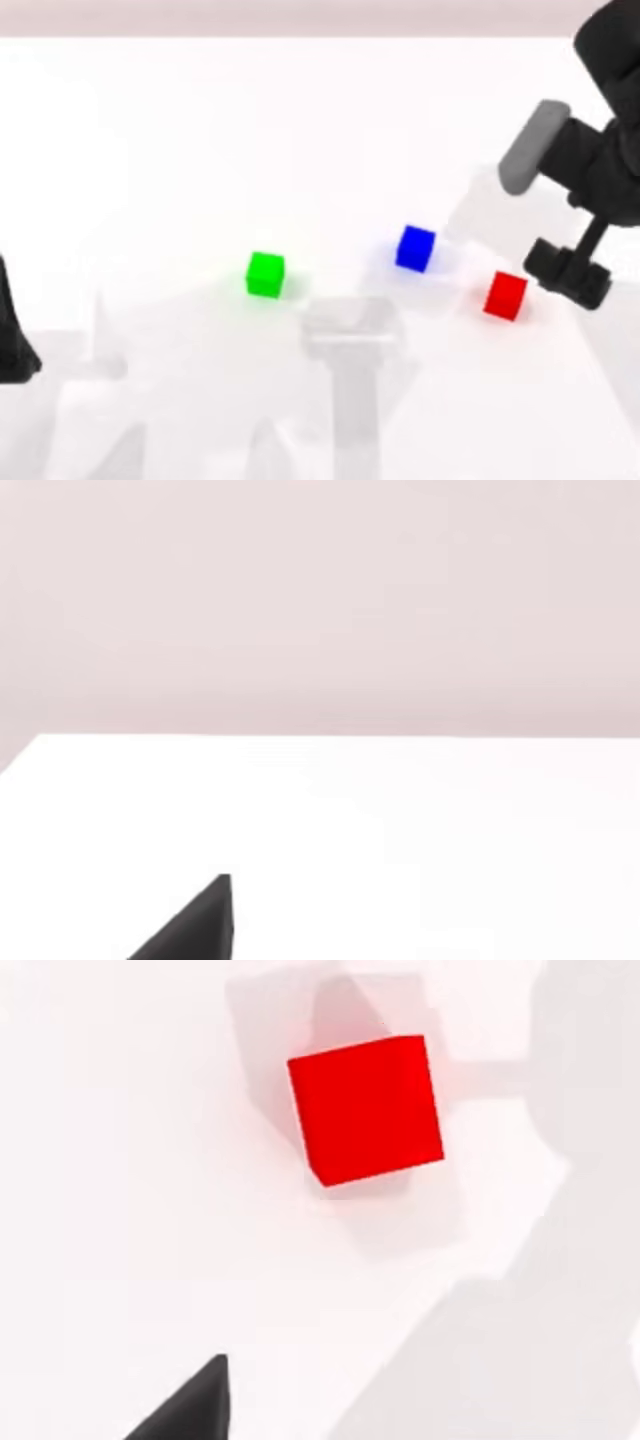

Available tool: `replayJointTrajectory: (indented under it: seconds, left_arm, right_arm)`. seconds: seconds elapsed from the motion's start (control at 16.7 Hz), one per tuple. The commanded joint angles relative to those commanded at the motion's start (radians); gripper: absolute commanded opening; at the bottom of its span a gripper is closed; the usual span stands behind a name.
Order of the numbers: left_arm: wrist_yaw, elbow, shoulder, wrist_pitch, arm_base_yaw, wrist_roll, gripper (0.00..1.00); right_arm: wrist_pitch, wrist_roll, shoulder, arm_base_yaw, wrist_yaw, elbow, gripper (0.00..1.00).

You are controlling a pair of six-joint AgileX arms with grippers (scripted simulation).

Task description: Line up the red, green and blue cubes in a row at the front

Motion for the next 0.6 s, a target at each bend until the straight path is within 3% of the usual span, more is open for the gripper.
replayJointTrajectory:
  seconds: [0.3, 0.6]
  left_arm:
    - [0.000, 0.000, 0.000, 0.000, 0.000, 0.000, 1.00]
    - [0.000, 0.000, 0.000, 0.000, 0.000, 0.000, 1.00]
  right_arm:
    - [-0.146, -0.107, 0.275, 0.058, 0.002, 0.223, 1.00]
    - [-0.174, -0.128, 0.325, 0.070, 0.003, 0.270, 1.00]
